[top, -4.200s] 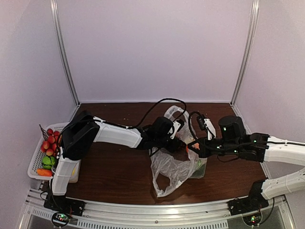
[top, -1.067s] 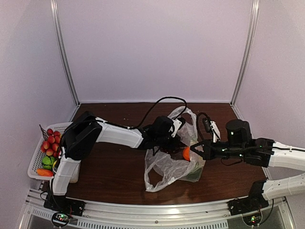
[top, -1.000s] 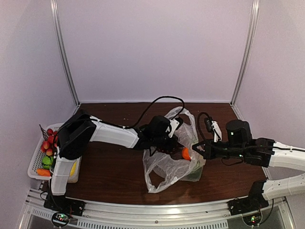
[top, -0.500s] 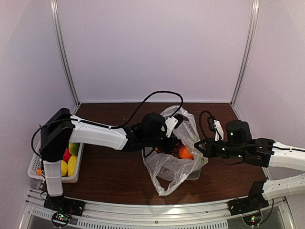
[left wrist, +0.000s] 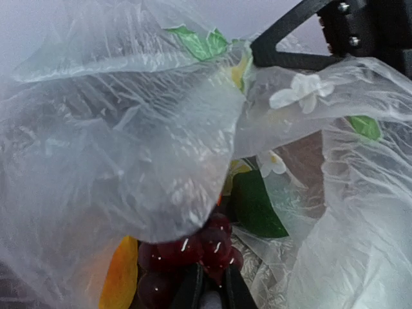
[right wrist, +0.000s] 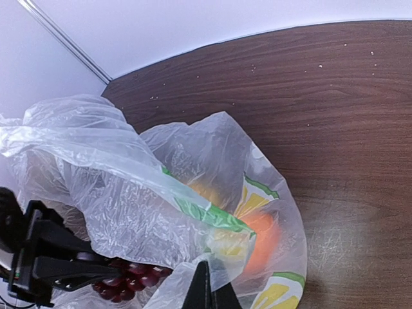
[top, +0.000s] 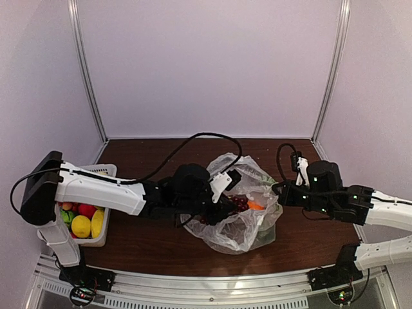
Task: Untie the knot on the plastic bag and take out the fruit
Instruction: Pick up the fake fruit from the takeout bag, then place the fake fruit in the bin, then pass from the right arm to the left
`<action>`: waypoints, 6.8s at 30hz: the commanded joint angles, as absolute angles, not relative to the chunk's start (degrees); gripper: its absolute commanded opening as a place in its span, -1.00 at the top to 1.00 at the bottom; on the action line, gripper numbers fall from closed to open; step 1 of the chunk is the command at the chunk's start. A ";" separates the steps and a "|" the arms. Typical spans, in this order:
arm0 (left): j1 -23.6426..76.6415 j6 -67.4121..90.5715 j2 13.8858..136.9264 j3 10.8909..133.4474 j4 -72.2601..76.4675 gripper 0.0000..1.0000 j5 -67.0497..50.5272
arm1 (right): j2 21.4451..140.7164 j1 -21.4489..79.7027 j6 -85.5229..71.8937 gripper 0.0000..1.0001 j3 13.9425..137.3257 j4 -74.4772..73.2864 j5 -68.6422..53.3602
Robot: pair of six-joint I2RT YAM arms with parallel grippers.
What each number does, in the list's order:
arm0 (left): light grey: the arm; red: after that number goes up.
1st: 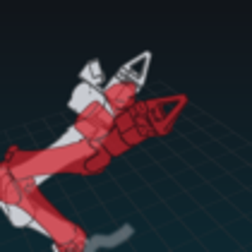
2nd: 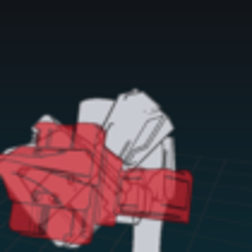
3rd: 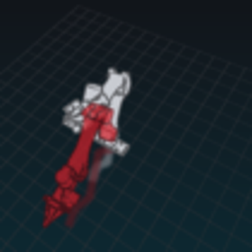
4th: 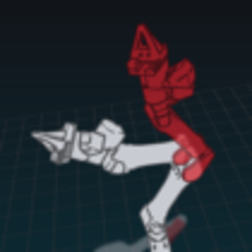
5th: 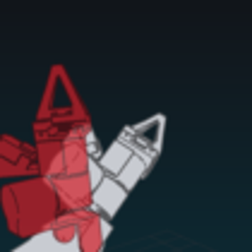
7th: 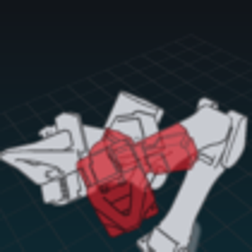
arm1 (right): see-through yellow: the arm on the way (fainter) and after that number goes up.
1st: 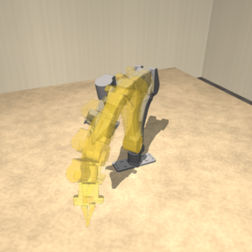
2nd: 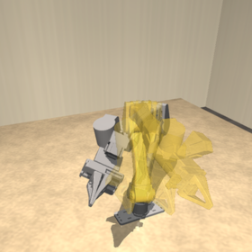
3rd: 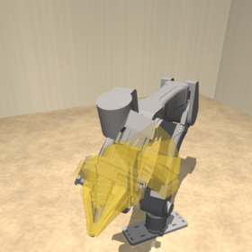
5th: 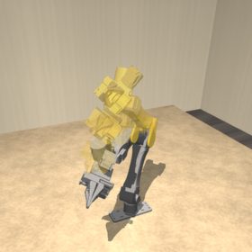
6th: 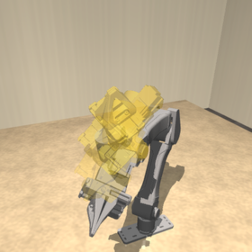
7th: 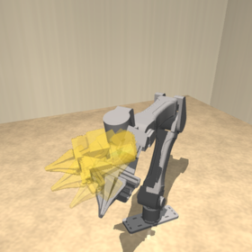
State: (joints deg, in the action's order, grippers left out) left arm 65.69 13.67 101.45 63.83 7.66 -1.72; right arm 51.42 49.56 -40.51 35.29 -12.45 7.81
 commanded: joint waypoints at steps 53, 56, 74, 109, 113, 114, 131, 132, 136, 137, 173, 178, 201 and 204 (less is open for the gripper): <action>62.13 22.65 89.40 69.71 17.11 1.00 -14.22 | 52.95 50.33 -35.72 1.00 28.91 -2.32 -2.78; 61.42 22.39 88.01 70.49 13.16 1.00 -13.05 | 52.63 50.35 -35.87 1.00 28.92 -2.88 -1.83; 46.65 25.37 68.99 68.65 -15.89 1.00 -7.52 | 52.73 50.32 -36.07 1.00 29.42 -3.21 -0.26; -10.89 22.16 60.76 50.42 -16.58 1.00 -3.11 | 50.89 50.34 -35.95 1.00 29.98 -5.23 1.21; -15.60 22.98 63.99 50.01 -14.52 1.00 -8.51 | 50.54 50.35 -35.84 1.00 30.06 -5.77 1.33; -16.03 22.78 64.63 50.13 -14.80 1.00 -8.62 | 50.52 50.37 -35.83 1.00 29.99 -5.72 1.25; -16.22 20.98 68.33 47.50 -25.40 1.00 -3.27 | 49.19 50.37 -35.97 1.00 27.95 -4.13 0.44; -16.22 20.93 68.21 47.31 -25.73 1.00 -2.87 | 49.02 50.34 -35.96 1.00 27.88 -4.20 0.36; -16.22 20.91 68.52 46.60 -27.06 0.85 -3.01 | 48.52 50.36 -36.02 1.00 27.59 -4.29 0.38; -16.18 20.88 68.76 46.46 -27.13 0.78 -3.44 | 48.43 50.36 -36.06 1.00 27.52 -4.23 0.38; -7.47 16.89 57.83 46.66 -23.73 -0.95 2.68 | 47.64 50.34 -35.70 1.00 29.24 -6.18 0.70; 5.69 16.85 59.14 47.58 -22.69 -0.95 3.05 | 48.79 50.31 -35.01 1.00 31.16 -7.34 0.91; 34.65 10.33 84.74 71.06 -16.94 -0.95 -44.27 | 57.36 50.40 -28.38 1.00 45.75 -15.05 2.76; 35.76 9.37 88.48 72.66 -18.82 -0.95 -42.86 | 57.93 50.39 -28.06 1.00 46.74 -15.59 2.70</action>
